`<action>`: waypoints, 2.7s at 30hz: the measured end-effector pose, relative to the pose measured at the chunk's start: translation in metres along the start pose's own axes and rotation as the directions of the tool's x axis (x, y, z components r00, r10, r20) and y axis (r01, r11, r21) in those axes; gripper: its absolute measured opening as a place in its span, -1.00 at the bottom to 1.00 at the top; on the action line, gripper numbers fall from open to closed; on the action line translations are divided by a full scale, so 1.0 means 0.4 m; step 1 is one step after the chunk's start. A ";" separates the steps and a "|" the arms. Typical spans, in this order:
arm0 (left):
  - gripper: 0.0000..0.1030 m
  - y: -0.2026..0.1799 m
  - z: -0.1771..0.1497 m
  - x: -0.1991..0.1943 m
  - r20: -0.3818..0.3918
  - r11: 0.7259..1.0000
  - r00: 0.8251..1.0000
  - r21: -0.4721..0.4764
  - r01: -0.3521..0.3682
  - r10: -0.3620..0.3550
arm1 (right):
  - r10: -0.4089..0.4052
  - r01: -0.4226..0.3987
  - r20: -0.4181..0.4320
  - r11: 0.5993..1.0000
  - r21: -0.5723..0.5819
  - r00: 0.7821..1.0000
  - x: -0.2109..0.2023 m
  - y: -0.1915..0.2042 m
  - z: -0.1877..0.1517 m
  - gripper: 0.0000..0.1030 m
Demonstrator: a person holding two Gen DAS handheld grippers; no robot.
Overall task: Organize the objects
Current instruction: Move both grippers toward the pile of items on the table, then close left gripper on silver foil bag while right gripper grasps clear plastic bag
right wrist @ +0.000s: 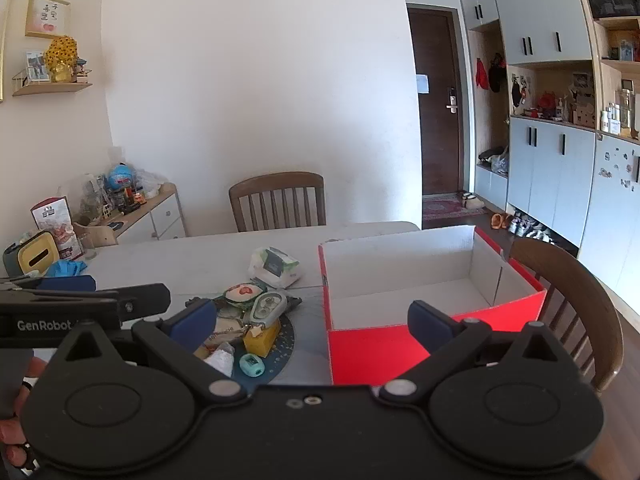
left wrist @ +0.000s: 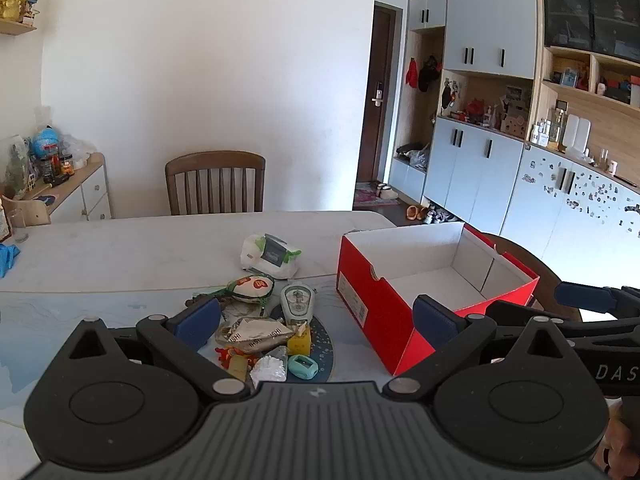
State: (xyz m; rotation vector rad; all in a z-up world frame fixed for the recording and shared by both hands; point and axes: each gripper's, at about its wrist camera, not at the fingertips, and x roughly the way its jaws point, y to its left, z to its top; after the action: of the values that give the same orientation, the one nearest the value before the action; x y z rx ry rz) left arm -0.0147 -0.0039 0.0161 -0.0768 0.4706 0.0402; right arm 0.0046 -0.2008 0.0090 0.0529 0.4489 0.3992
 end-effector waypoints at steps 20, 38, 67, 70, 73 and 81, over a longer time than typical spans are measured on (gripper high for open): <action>1.00 0.091 -0.001 0.093 -0.063 1.000 0.998 -0.005 -0.007 0.007 | 0.065 -0.070 -0.093 0.996 -0.060 0.994 0.084 0.056 -0.009 0.93; 0.99 0.202 -0.028 0.408 -0.264 0.985 0.962 0.132 0.108 -0.070 | 0.103 -0.146 -0.291 0.980 -0.132 0.951 0.300 0.190 -0.076 0.73; 0.32 0.273 -0.056 0.627 -0.432 0.977 0.883 0.020 0.212 -0.183 | 0.126 -0.178 -0.452 0.981 -0.074 0.883 0.522 0.290 -0.134 0.09; 0.27 0.278 -0.056 0.628 -0.431 0.975 0.881 0.013 0.223 -0.196 | 0.125 -0.182 -0.461 0.980 -0.082 0.879 0.527 0.298 -0.137 0.00; 0.13 0.280 -0.055 0.630 -0.428 0.974 0.882 0.016 0.226 -0.198 | 0.124 -0.181 -0.474 0.981 -0.075 0.872 0.535 0.301 -0.142 -0.10; -0.36 0.298 -0.048 0.630 -0.409 0.975 0.890 0.006 0.223 -0.201 | 0.107 -0.160 -0.483 0.985 -0.070 0.869 0.537 0.301 -0.144 -0.45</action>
State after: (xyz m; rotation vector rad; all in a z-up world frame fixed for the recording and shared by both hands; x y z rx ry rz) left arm 0.1942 0.1185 -0.1231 -0.0845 0.8791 -0.2089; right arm 0.1132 -0.0089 -0.1148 -0.1248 0.9174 0.5765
